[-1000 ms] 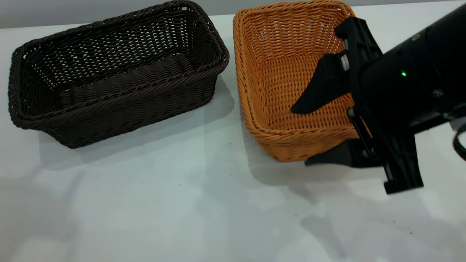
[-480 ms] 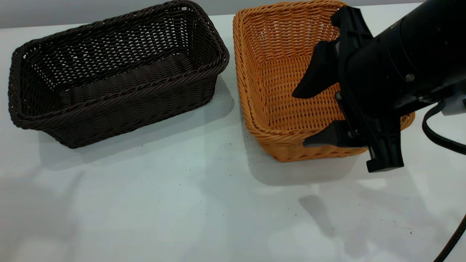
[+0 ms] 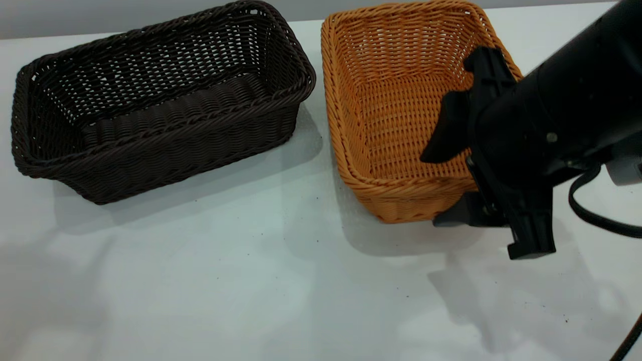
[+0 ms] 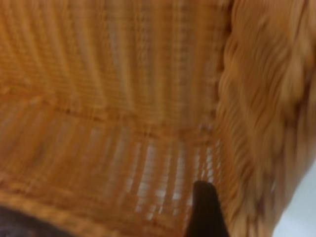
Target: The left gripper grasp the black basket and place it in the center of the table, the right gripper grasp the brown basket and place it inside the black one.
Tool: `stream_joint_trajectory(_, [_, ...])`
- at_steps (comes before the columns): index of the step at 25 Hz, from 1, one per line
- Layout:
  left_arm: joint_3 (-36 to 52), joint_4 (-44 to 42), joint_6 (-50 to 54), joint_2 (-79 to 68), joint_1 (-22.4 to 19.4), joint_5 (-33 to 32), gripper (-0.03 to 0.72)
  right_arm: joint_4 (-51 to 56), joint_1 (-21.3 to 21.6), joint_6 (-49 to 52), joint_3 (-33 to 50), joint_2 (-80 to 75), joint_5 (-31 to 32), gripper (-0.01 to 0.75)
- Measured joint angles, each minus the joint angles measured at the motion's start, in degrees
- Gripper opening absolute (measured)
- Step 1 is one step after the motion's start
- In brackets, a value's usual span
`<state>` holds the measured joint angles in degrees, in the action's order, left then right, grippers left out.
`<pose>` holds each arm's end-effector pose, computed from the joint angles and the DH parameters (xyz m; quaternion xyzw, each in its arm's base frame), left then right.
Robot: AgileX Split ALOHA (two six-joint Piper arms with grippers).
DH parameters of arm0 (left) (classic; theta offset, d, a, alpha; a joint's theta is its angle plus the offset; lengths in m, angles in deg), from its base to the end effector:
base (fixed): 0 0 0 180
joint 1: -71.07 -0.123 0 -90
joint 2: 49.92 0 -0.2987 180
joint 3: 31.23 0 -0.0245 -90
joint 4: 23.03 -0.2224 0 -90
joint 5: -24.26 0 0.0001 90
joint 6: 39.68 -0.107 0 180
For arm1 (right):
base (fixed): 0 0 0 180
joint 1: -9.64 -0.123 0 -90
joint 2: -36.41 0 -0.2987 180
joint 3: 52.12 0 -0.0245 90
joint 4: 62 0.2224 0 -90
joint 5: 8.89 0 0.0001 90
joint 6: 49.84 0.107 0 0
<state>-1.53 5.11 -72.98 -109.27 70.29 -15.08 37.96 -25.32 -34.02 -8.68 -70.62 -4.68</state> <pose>0.1538 -0.0299 0.3497 0.1464 0.8670 -0.0872 0.4684 0.2186 0.1624 0.1350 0.6184 0.7405 0.2612 0.0320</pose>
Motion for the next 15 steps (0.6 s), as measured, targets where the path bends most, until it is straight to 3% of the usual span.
stream_joint_trajectory(15, [0.0,0.0,0.0,0.0,0.0,-0.5,0.479,0.0,0.0,-0.6,-4.9,-7.5,-1.6,0.475])
